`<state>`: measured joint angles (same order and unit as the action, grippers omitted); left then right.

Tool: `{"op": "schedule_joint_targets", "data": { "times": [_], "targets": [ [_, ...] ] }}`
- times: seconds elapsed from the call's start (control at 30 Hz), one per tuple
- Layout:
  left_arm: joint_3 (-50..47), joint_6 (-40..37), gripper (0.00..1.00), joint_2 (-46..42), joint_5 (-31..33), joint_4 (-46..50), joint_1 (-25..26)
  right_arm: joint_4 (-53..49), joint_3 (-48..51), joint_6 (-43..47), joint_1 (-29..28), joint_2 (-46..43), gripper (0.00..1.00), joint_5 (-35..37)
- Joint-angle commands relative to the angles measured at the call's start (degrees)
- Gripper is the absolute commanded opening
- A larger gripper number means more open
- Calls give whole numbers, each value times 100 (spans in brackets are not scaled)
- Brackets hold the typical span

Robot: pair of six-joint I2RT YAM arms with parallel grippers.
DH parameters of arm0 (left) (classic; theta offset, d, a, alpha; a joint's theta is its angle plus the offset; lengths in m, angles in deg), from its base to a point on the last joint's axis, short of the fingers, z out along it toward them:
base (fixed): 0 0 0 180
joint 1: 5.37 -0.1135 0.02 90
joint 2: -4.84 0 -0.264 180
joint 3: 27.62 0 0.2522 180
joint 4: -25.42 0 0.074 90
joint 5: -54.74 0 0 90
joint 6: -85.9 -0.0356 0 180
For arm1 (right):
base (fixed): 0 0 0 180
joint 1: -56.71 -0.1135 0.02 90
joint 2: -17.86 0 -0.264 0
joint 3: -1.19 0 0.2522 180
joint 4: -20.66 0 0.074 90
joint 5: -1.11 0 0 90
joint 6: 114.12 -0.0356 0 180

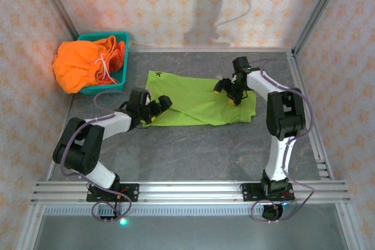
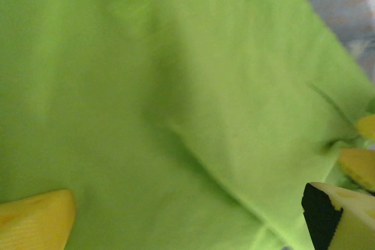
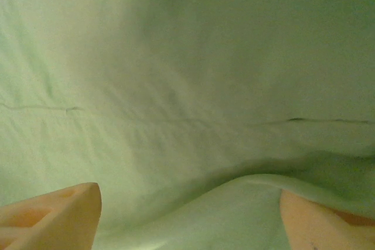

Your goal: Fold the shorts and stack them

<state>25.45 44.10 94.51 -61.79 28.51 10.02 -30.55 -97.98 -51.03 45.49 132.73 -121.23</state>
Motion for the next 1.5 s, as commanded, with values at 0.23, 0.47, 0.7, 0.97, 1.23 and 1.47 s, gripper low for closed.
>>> {"op": "schedule_joint_targets", "data": {
  "times": [0.23, 0.47, 0.7, 0.97, 1.23, 1.47],
  "targets": [
    [-1188, -161, 100, -553, 541, -44, 29, -284, -650, 138, 575, 558, 78, 275],
    [-1391, -384, 100, -1098, 820, 446, 16, -359, -745, 273, 683, 608, 80, 290],
    [-1114, -476, 100, -1238, 647, 616, 16, 51, -450, 207, 674, -318, 82, -254],
    [-727, -715, 100, -1554, 586, 1063, 16, -250, 198, 1025, 730, -1741, 99, 1217],
    [-635, -813, 100, -1635, 557, 1180, 16, -1341, 73, 2084, 903, -1032, 99, 2074],
    [-697, -839, 100, -1657, 567, 1175, 16, -1462, 204, 2165, 920, -529, 95, 1894]
  ]
}}
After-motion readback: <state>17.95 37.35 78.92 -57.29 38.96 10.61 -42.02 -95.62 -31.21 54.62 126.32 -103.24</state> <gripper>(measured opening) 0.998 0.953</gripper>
